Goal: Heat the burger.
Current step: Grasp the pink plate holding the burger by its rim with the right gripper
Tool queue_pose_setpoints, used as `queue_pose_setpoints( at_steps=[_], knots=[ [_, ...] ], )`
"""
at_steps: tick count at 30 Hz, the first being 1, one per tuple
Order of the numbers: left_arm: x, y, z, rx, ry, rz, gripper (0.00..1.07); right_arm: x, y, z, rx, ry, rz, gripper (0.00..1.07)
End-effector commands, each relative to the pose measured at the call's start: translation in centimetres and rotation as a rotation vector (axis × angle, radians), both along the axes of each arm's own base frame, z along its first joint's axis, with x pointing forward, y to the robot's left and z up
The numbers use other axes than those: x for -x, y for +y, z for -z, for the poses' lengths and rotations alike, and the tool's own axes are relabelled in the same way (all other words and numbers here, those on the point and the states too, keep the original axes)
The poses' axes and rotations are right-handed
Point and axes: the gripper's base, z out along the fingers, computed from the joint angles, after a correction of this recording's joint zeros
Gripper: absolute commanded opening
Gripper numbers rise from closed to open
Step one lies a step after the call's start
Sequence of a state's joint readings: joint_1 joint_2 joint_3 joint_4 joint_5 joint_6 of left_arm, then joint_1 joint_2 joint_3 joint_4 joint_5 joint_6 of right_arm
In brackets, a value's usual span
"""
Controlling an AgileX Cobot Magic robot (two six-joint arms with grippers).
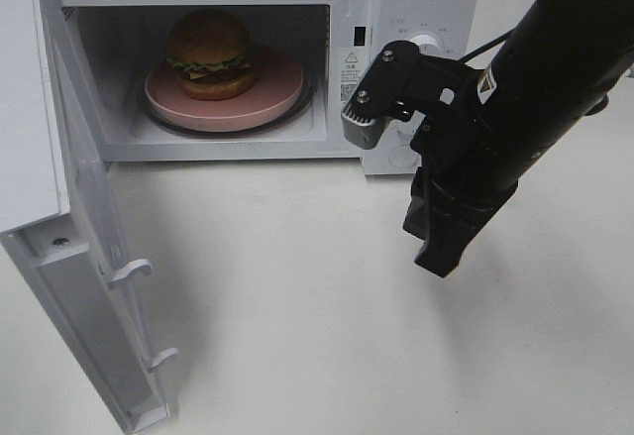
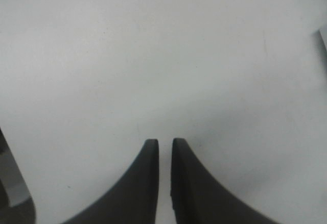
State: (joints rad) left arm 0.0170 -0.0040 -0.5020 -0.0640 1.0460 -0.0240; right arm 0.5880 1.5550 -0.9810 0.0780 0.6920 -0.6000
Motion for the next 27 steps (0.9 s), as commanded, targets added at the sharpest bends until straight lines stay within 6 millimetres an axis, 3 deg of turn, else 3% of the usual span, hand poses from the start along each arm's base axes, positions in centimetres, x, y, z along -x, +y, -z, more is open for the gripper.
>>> queue_pose_setpoints(
  at_steps=[1,5,10,12,13,14,15,16,18,19,22,27],
  knots=[
    [0.3,0.0,0.0,0.002,-0.029,0.001,1.0,-0.2,-0.1,-0.6,0.038,-0.057,-0.174,0.12],
    [0.3,0.0,0.0,0.002,-0.029,0.001,1.0,-0.5,0.1,-0.9,0.084,-0.132,-0.408,0.16],
    [0.3,0.0,0.0,0.002,-0.029,0.001,1.0,-0.7,0.2,-1.0,0.099,-0.176,-0.473,0.27],
    [0.3,0.0,0.0,0.002,-0.029,0.001,1.0,-1.2,0.1,-1.0,0.133,-0.229,-0.494,0.44],
    [0.3,0.0,0.0,0.002,-0.029,0.001,1.0,-1.2,0.1,-1.0,0.133,-0.229,-0.494,0.44],
    [0.3,0.0,0.0,0.002,-0.029,0.001,1.0,-1.5,0.1,-1.1,0.141,-0.262,-0.492,0.6],
    [0.3,0.0,0.0,0.002,-0.029,0.001,1.0,-1.5,0.1,-1.1,0.141,-0.262,-0.492,0.6],
    [0.3,0.0,0.0,0.002,-0.029,0.001,1.0,-1.8,0.2,-1.2,0.128,-0.292,-0.472,0.75],
    [0.3,0.0,0.0,0.002,-0.029,0.001,1.0,-1.8,0.3,-1.3,0.12,-0.301,-0.46,0.81],
    [0.3,0.0,0.0,0.002,-0.029,0.001,1.0,-2.1,0.5,-1.1,0.115,-0.302,-0.451,0.91],
    [0.3,0.0,0.0,0.002,-0.029,0.001,1.0,-2.7,1.0,-0.8,0.118,-0.293,-0.452,0.96],
    [0.3,0.0,0.0,0.002,-0.029,0.001,1.0,-4.4,2.0,-0.1,0.124,-0.287,-0.455,0.94]
  ],
)
